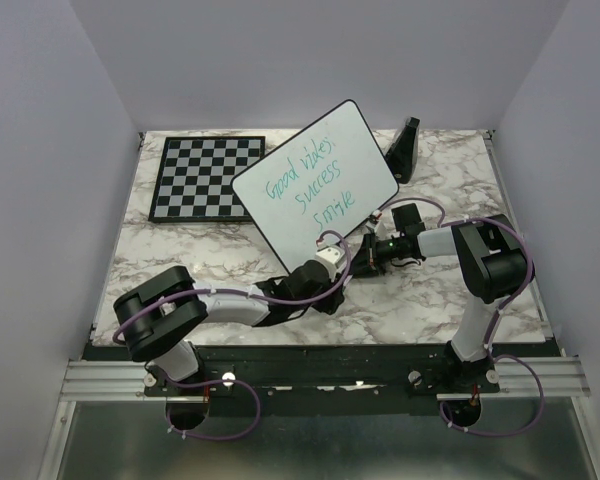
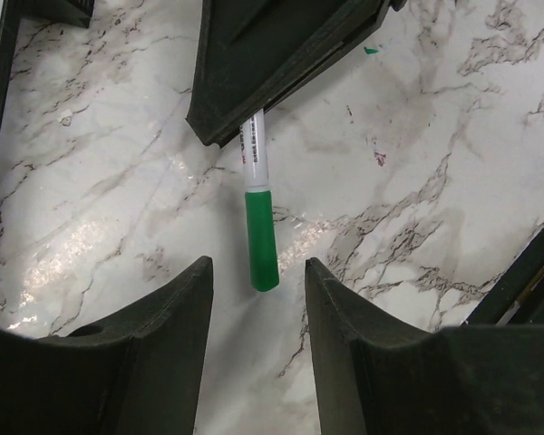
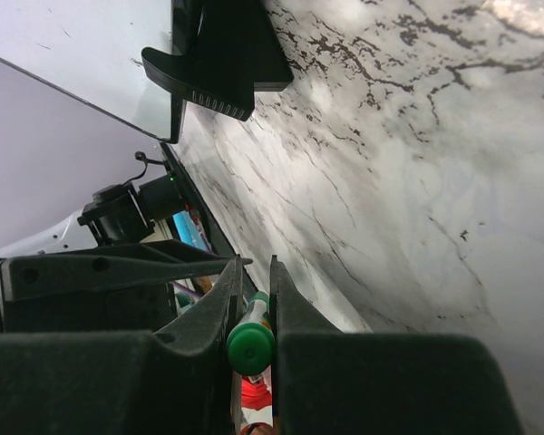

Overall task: Write a sentence on the whiteboard
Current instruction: Insert the pen cap into the whiteboard marker.

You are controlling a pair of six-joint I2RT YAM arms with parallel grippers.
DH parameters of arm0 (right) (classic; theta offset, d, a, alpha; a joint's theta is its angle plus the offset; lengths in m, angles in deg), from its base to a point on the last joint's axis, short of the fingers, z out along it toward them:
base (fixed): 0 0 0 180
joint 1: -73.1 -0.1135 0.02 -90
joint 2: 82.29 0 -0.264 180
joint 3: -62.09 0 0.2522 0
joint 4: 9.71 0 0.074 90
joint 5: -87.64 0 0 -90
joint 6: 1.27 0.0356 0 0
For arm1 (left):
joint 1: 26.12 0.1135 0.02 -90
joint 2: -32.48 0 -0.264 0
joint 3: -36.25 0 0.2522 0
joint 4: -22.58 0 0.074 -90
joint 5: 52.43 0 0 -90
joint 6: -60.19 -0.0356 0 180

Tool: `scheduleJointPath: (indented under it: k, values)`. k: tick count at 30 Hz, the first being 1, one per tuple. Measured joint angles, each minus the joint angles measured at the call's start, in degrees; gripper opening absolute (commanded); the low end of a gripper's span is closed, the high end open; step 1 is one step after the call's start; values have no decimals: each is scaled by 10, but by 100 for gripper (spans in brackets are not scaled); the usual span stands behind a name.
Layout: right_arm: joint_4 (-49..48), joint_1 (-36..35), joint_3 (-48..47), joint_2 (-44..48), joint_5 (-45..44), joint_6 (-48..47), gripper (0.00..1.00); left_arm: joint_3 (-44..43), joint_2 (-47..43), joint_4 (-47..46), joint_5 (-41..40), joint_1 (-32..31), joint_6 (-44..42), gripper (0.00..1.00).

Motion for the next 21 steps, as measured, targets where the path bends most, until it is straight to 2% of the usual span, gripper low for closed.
scheduleJointPath:
  k: [3, 9, 12, 13, 14, 21]
  values:
    - [3, 0, 0, 0, 0, -1, 0, -1, 15, -5, 18, 10, 2, 51]
    - [9, 0, 0, 0, 0, -1, 0, -10, 40, -7, 43, 20, 4, 43]
    - [9, 0, 0, 0, 0, -1, 1, -13, 44, -10, 55, 24, 7, 23]
    - [9, 0, 0, 0, 0, -1, 1, -13, 44, -12, 60, 25, 9, 4]
    - [9, 0, 0, -1, 0, -1, 1, -13, 45, -13, 67, 28, 10, 0]
    - [9, 5, 0, -1, 0, -3, 0, -27, 56, -10, 93, 43, 24, 0]
